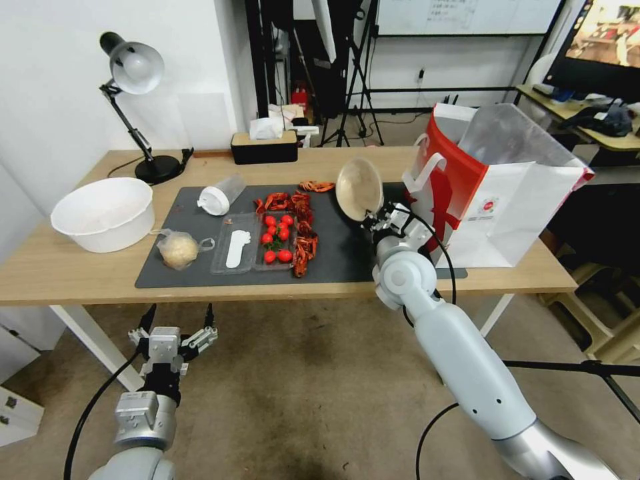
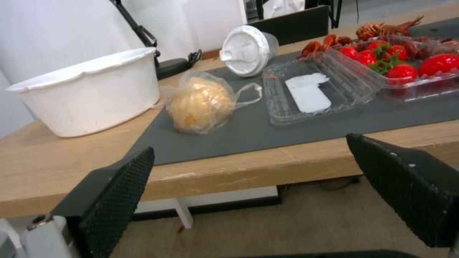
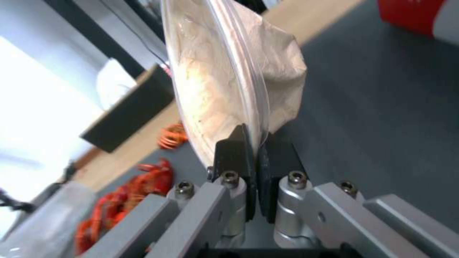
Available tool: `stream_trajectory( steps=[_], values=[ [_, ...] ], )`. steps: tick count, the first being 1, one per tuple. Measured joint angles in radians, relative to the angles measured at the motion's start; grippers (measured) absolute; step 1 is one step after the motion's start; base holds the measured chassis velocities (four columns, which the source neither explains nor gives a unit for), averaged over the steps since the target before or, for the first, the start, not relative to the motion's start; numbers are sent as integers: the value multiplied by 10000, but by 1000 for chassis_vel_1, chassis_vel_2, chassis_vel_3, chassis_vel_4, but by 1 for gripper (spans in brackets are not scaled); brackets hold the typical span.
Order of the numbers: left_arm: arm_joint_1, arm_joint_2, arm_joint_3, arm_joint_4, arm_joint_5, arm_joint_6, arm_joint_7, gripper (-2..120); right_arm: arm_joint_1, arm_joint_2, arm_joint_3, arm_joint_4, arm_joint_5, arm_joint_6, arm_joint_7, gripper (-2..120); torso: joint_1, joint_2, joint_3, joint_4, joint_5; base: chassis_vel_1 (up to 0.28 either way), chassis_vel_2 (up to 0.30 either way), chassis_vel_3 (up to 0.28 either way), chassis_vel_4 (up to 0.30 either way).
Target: Pick up the trash from the table and place it into the takeout bag.
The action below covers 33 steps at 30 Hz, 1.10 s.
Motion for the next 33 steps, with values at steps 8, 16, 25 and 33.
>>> stream_trajectory(
  steps=[8,16,25,33],
  values=[
    [-13,-27,52,31,51,-5,3,100,-245,-438,183,1376,-131,162,-1132,0,0,1,0,1,1,0,0,0,0],
    [36,-48,57,31,124,-37,6,100,-107,-906,1086,3124,-431,-73,-1473,0,0,2,-1,1,0,0,0,0,0],
    [45,-110,127,37,228,-57,6,100,-47,-2066,2623,4209,-1793,-1295,-893,0,0,2,0,0,1,0,0,0,0],
    [42,-152,257,67,315,-77,11,100,-559,-2867,4089,4224,-2650,-2388,-271,0,0,2,1,-1,2,0,0,0,0]
  ],
)
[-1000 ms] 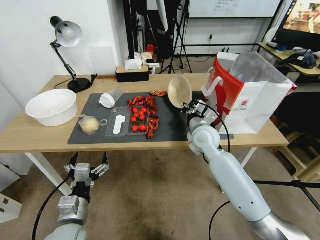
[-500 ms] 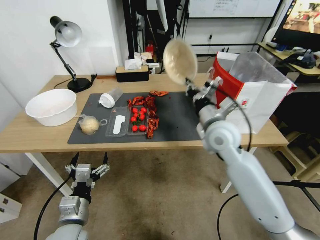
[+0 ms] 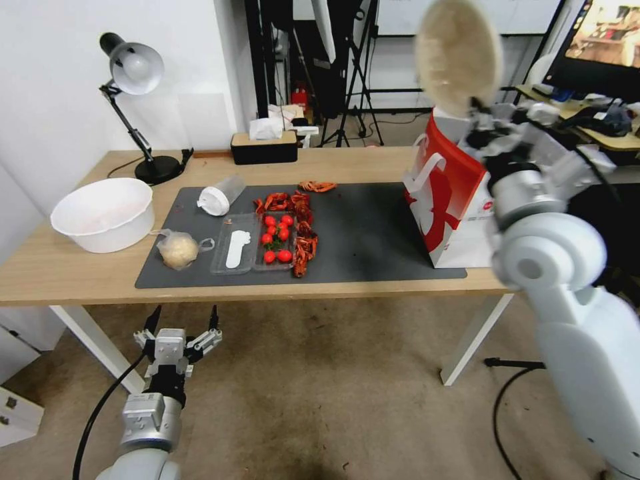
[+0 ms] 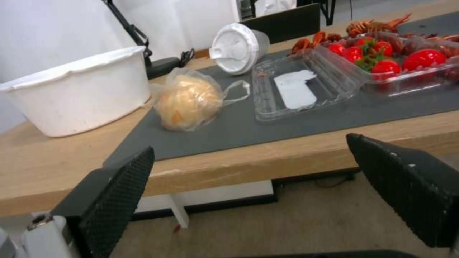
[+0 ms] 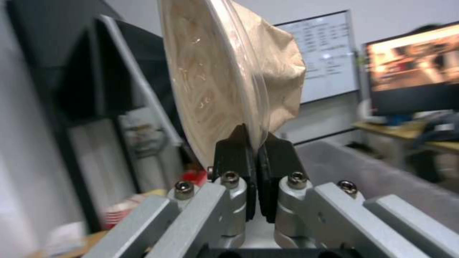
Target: Pick up the trash from the table and place it into the takeout bag.
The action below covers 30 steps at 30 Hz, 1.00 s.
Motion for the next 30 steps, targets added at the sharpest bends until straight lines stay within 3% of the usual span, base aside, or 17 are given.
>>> stream_trajectory(
  steps=[12,25,30],
  values=[
    [49,-20,83,18,48,-99,2,100,-499,-29,366,-377,-533,-693,522,0,0,0,-1,2,-1,0,0,0,0],
    [113,21,6,-12,75,-180,-3,100,-452,109,346,-393,-429,-677,586,44,0,-2,-1,2,-2,0,0,0,0],
    [102,36,7,-14,76,-180,-5,100,-279,19,438,-169,434,379,68,65,0,-2,0,2,-2,0,0,0,0]
  ],
)
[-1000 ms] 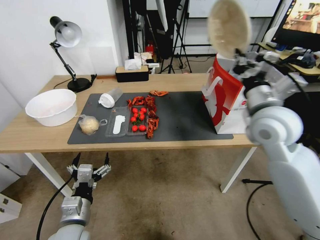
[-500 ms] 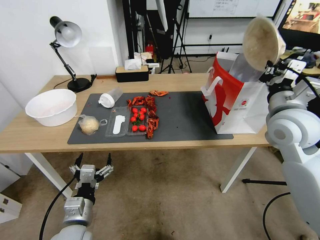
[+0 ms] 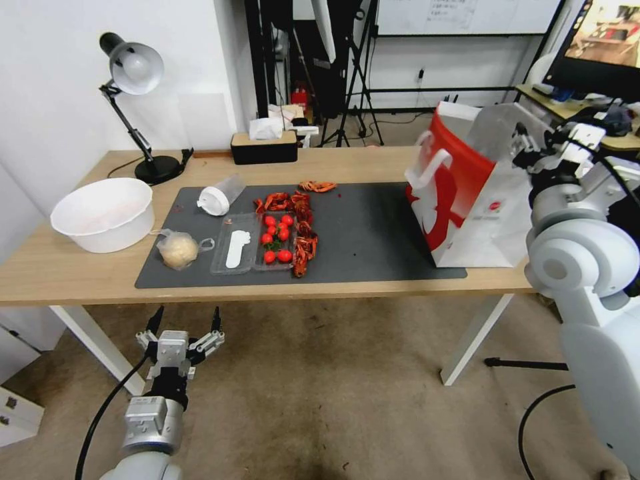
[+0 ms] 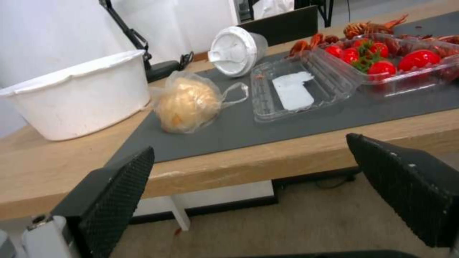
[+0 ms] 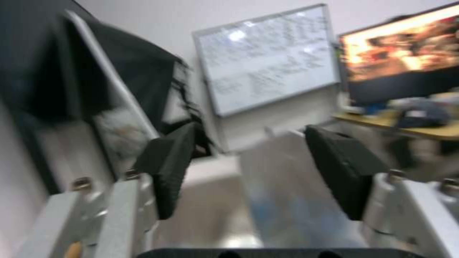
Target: Pick up the trash from the table and place it into the takeout bag.
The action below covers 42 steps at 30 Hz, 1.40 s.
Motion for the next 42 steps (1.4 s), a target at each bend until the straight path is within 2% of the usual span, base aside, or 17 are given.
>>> stream_trajectory(
  steps=[2,3,7,9,11,12,15,19,28,30,34,36,42],
  values=[
    [-21,7,3,0,0,0,0,100,-6,-78,24,215,427,687,-649,73,0,0,0,0,-2,0,0,0,0],
    [-21,7,3,0,0,0,0,100,-6,-78,24,215,427,687,-649,73,0,0,0,0,-2,0,0,0,0],
    [-54,16,7,20,-1,5,-2,100,-348,-217,-42,609,712,1614,-1931,92,0,0,0,1,-2,0,0,0,0],
    [-56,20,6,24,-3,6,-3,100,-518,-251,-58,693,720,1772,-2295,96,0,0,0,0,0,0,0,0,0],
    [-64,28,-1,28,-7,7,-6,100,-1049,-328,-122,933,665,2198,-3261,100,0,0,-1,-1,-1,0,0,0,0],
    [-64,28,-1,28,-7,7,-6,100,-1049,-328,-122,933,665,2198,-3261,100,0,0,-1,-1,-1,0,0,0,0],
    [-81,50,-7,39,-18,11,-7,100,-1837,-387,-287,1153,231,2761,-4379,100,0,0,-1,-2,1,0,0,0,0],
    [-92,58,-9,43,-24,12,-7,100,-2344,-419,-461,1341,-157,3009,-4836,100,0,0,-1,0,-1,0,0,0,0],
    [-98,65,-10,46,-36,16,-7,100,-3236,-418,-678,1662,-1073,3160,-5092,100,0,0,-1,0,-3,0,0,0,0],
    [-99,70,-12,50,-42,16,-7,100,-3866,-368,-778,1801,-1947,3329,-5146,100,0,1,-1,0,0,0,0,0,0],
    [-100,76,-15,54,-46,16,-7,100,-4429,-280,-823,1850,-2664,3476,-5149,100,0,1,-1,-1,0,0,0,0,0],
    [-103,93,-20,74,-49,11,-9,100,-5446,-31,-971,1872,-3851,3978,-5004,100,0,1,-1,-1,1,0,0,0,0],
    [-138,134,-23,124,-60,-1,-13,100,-6918,660,-1302,1666,-5184,4720,-4321,100,0,1,-2,-3,1,0,0,0,0]
  ],
)
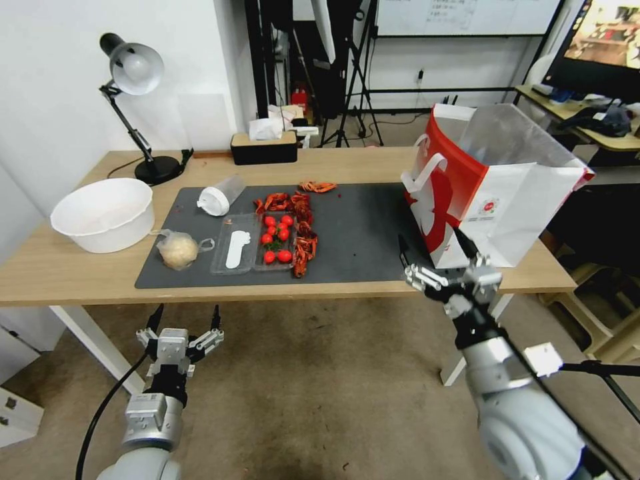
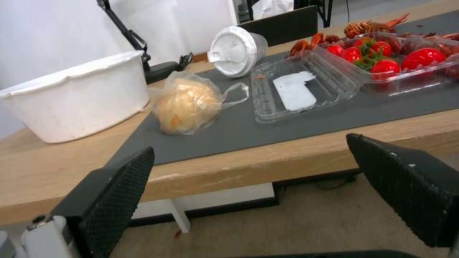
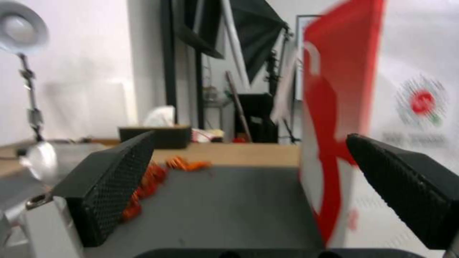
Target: Pick up the trash from the table and place it into the takeout bag.
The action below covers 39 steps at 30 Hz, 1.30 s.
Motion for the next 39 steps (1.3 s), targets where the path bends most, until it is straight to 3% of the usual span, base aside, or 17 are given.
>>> stream_trajectory(
  steps=[10,16,29,34,39],
  values=[
    [-71,61,-22,134,-25,-16,-5,100,-1383,688,-657,-1486,-1780,1329,1243,100,1,0,1,2,0,0,0,0,0],
    [-75,84,-50,181,-35,-31,-11,100,-1493,980,-1171,-2666,-1971,1728,1732,100,2,0,2,3,0,0,0,0,0],
    [-278,254,-136,151,-132,-57,-20,100,-1403,1006,-1238,-2546,-1955,1683,1736,100,1,0,2,3,-1,0,0,0,0],
    [-806,725,-273,114,-646,293,-3,100,-1381,995,-1206,-2422,-1951,1632,1726,100,2,0,1,3,-2,0,0,0,0],
    [-1632,1664,-369,425,-1998,1183,28,100,-1357,993,-1224,-2273,-1952,1469,1717,100,2,0,2,2,-2,0,0,0,0]
  ],
)
